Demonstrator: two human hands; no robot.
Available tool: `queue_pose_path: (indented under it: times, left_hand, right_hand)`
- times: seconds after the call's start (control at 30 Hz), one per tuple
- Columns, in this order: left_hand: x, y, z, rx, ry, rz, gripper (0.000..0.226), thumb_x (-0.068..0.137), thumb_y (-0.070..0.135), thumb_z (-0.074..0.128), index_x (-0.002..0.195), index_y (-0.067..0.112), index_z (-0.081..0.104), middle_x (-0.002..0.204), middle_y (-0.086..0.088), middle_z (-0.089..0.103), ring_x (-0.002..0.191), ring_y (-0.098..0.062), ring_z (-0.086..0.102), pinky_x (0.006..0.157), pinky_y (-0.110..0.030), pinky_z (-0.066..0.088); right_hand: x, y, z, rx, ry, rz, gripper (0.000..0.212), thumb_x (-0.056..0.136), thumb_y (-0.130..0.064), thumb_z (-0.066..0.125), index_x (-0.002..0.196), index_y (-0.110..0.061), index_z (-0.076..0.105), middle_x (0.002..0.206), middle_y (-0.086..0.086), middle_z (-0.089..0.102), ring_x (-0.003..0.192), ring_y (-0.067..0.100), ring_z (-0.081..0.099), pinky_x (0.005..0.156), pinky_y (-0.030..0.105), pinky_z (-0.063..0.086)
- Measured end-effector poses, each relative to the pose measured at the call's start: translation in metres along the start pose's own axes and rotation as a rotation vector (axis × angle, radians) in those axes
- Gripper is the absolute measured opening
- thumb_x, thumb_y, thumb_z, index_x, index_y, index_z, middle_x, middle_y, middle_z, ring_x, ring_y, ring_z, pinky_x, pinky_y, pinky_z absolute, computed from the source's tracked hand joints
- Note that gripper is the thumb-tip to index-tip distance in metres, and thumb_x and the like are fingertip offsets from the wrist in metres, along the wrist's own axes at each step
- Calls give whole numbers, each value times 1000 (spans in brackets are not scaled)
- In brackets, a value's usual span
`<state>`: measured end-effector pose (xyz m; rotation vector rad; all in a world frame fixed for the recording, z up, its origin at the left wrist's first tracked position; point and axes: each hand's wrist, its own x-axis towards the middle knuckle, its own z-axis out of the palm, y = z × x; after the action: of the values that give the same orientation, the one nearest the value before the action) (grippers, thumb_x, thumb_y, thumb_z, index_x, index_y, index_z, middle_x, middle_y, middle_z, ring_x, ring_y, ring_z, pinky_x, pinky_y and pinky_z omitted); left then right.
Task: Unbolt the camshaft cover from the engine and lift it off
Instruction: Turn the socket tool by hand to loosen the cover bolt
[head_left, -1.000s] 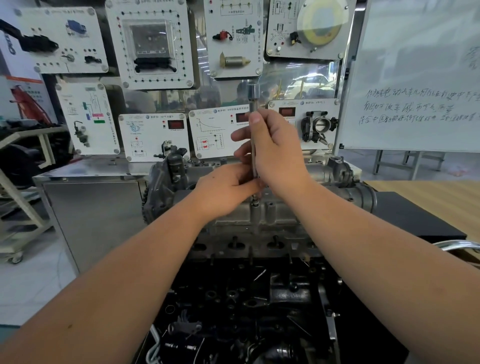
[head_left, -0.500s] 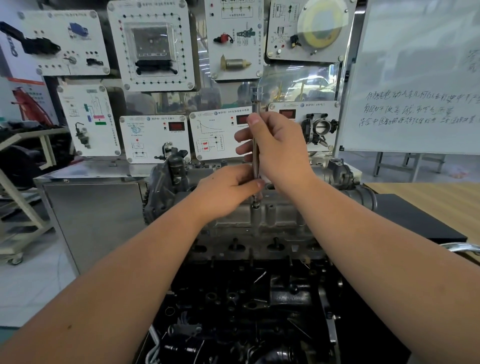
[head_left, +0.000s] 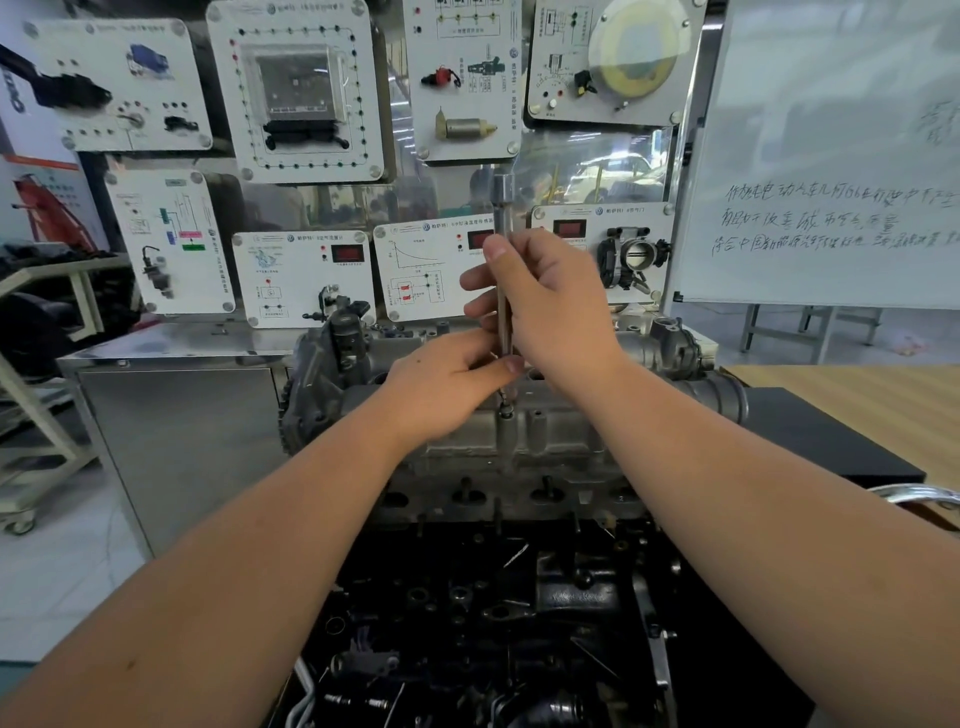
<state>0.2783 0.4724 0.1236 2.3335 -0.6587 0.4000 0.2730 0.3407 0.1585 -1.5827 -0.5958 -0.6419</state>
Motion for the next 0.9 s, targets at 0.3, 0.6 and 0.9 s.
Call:
queue_pose_path:
  times: [0.3,0.6,0.9]
  left_hand:
    - [0,1,3,38,49,24,37,84,61,53,81,25,61,63,8,52,63,-15,51,74,-51,50]
    - [0,-1,-2,-29,-30,41,23,101,46,56,96,26,66,89,-2,73,88,-26,67,90,-56,51]
    - [2,-2,5,27,52,53,29,86,59,54,76,31,55,58,14,53,58,-8,48,66,-43,46]
  right_hand:
    - [-3,2,5,73,28,23,19,95,-35,67,101,-26,52,81,-2,77,61,17,71,59,30,55]
    - [-3,0,0,7,25,10,19,106,-25,50,97,-19,65,83,0,76,64,15,71,61,32,59]
    - [-6,2,1,122,54,35,19,96,-31,67,99,-23,50,80,1,77,61,19,71,58,31,56]
